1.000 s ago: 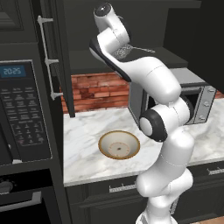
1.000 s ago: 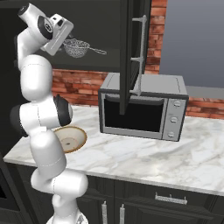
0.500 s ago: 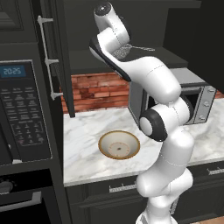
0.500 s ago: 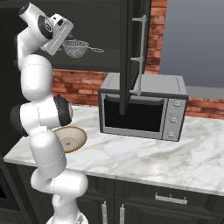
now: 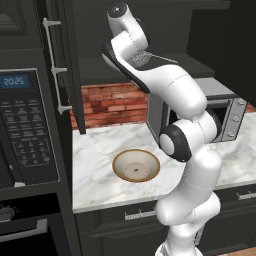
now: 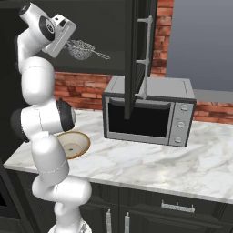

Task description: Open the cabinet and setup a tea strainer by placing it in the bowl upright.

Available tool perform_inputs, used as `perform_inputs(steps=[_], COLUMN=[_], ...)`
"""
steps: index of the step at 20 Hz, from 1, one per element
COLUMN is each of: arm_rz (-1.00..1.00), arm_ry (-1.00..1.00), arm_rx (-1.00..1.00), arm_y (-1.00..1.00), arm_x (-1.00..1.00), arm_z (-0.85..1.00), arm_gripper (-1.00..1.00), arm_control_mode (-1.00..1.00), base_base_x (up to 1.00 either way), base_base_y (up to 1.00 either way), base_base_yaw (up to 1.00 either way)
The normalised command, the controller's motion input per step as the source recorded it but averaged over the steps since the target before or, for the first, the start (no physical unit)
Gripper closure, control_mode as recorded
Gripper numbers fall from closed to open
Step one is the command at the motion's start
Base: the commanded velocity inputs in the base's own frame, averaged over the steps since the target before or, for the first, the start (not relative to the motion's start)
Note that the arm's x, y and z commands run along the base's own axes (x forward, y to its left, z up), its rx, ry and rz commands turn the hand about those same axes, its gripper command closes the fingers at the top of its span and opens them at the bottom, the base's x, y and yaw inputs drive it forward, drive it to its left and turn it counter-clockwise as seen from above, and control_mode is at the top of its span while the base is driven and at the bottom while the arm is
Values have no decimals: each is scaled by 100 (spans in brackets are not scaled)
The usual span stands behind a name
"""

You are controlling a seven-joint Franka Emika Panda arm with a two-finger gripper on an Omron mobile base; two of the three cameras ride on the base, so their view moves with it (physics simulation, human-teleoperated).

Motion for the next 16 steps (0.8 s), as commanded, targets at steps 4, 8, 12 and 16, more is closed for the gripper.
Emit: perform_inputs(steps=[4,8,12,16], arm_rz=[0,0,-3,0], arm_ry=[0,1,2,0], arm_rx=[0,0,-1,-13], arm_y=[0,0,4,17], arm_x=[-4,-4,-15,-41], arm_z=[0,0,0,0], arm_gripper=[100,100,100,100], arm_control_mode=[-100,-100,-100,-100], base_base_x=[0,0,0,0], base_base_y=[0,0,0,0], base_base_yaw=[0,0,0,0])
